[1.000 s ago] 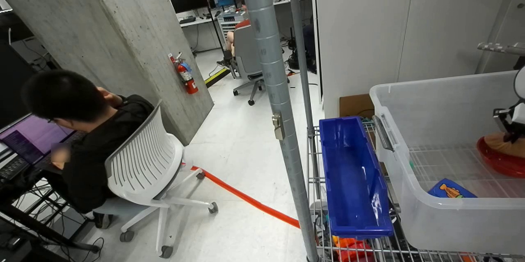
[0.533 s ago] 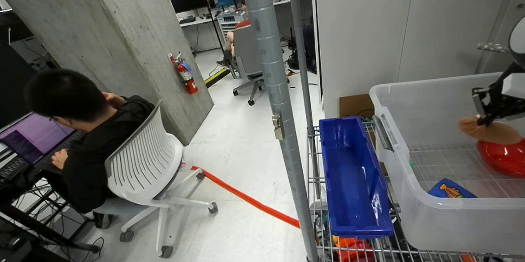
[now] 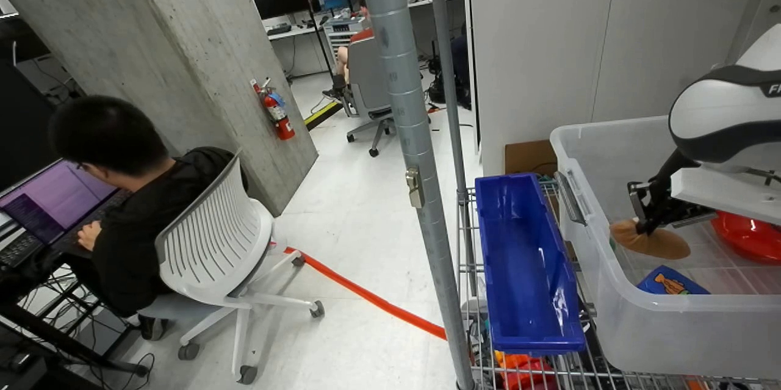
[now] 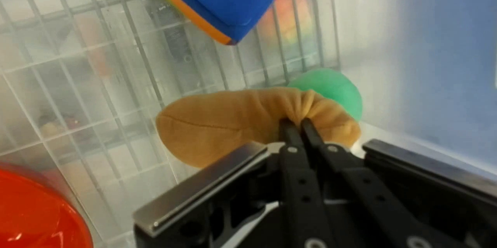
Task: Remove the bread from the red bowl
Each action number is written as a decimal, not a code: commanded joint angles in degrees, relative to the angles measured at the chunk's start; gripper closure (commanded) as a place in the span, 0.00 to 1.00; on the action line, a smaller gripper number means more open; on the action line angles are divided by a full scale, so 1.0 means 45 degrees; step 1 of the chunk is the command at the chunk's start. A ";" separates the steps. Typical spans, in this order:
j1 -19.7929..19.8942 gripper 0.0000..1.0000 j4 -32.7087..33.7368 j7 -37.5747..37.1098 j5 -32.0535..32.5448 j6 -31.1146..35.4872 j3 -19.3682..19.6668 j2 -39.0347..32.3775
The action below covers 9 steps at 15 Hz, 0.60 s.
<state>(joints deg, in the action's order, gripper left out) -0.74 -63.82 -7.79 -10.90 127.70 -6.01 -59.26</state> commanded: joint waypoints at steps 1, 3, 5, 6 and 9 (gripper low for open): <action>0.0219 0.99 -0.0643 0.0170 -0.0223 0.0642 0.0093 0.0270; 0.0348 0.99 -0.0895 0.0175 -0.0223 0.0949 0.0139 0.0392; 0.0497 0.99 -0.0977 0.0076 -0.0245 0.1060 0.0217 0.0408; 0.0561 0.99 -0.0906 0.0055 -0.0232 0.1147 0.0265 0.0305; 0.0626 0.99 -0.0439 -0.0047 -0.0053 0.1308 0.0576 -0.0369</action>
<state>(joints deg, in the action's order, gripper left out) 1.94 -66.40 -7.85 -10.90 131.80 -4.53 -59.27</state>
